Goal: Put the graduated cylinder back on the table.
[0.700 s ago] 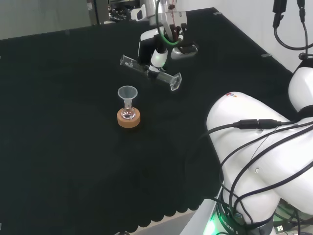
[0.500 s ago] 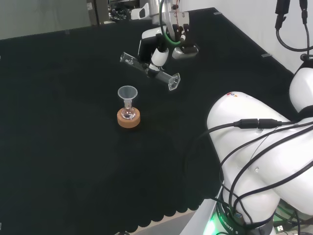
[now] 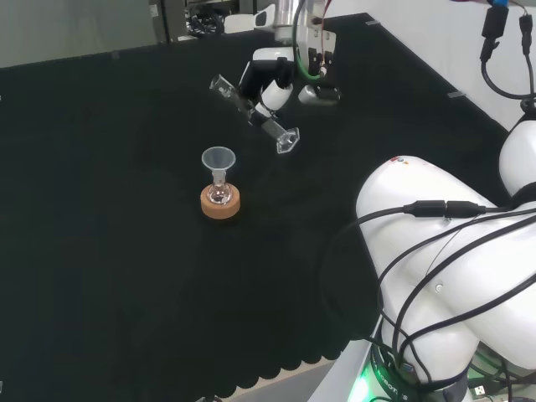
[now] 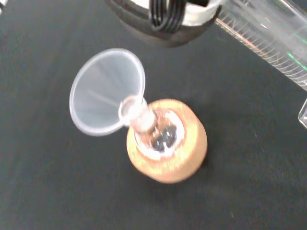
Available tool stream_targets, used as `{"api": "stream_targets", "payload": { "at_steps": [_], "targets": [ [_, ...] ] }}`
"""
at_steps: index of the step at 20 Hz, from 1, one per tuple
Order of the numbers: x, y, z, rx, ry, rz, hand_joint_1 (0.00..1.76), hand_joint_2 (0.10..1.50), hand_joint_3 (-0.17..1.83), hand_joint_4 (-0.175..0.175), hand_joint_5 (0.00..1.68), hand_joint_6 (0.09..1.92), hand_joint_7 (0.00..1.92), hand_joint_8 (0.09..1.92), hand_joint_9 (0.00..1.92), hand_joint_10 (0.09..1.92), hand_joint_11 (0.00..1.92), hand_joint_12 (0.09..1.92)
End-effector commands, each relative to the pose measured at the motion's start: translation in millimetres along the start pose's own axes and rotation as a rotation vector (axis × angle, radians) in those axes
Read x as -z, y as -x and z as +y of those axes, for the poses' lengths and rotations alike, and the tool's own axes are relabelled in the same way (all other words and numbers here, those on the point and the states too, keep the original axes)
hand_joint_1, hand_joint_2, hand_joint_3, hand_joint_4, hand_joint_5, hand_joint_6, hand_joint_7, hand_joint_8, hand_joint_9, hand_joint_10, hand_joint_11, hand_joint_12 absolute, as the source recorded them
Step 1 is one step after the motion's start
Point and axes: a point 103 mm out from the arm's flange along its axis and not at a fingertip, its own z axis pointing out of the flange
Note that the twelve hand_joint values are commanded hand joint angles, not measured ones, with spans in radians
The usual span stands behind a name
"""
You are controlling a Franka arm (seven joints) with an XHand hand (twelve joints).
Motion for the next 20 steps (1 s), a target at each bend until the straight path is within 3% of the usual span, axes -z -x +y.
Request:
{"api": "stream_targets", "payload": {
  "at_steps": [1,9,20],
  "targets": [
    [1.8,24.9,23.9,0.051,0.087,0.119,1.3,1.01,0.0,-0.175,1.21,0.62,1.27,0.58,1.64,0.09,1.32,0.67],
    [-0.5,47.9,43.0,0.124,0.193,0.212,1.3,1.01,0.0,-0.175,1.21,0.62,1.26,0.58,1.64,0.09,1.32,0.67],
    [-26.2,62.6,57.7,0.17,0.276,0.289,1.3,1.01,0.0,-0.175,1.21,0.62,1.26,0.58,1.62,0.09,1.32,0.66]
  ]
}}
